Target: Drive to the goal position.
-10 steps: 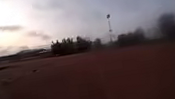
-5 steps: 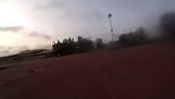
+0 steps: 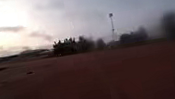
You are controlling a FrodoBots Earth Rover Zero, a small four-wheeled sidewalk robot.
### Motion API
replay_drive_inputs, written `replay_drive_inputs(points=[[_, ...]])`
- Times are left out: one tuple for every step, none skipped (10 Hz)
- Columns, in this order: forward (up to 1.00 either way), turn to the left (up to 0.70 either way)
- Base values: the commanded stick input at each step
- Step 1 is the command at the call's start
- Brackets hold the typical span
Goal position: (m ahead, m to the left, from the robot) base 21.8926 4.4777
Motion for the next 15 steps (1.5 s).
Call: replay_drive_inputs(points=[[0.7,0.02],[0.7,0.02],[0.7,0.02],[0.7,0.02],[0.7,0.02],[0.7,0.02],[0.7,0.02],[0.7,0.02],[0.7,0.02],[0.7,0.0],[0.7,0.0],[0.7,0.0],[0.7,0.0],[0.7,0.0],[0.7,0.0]])
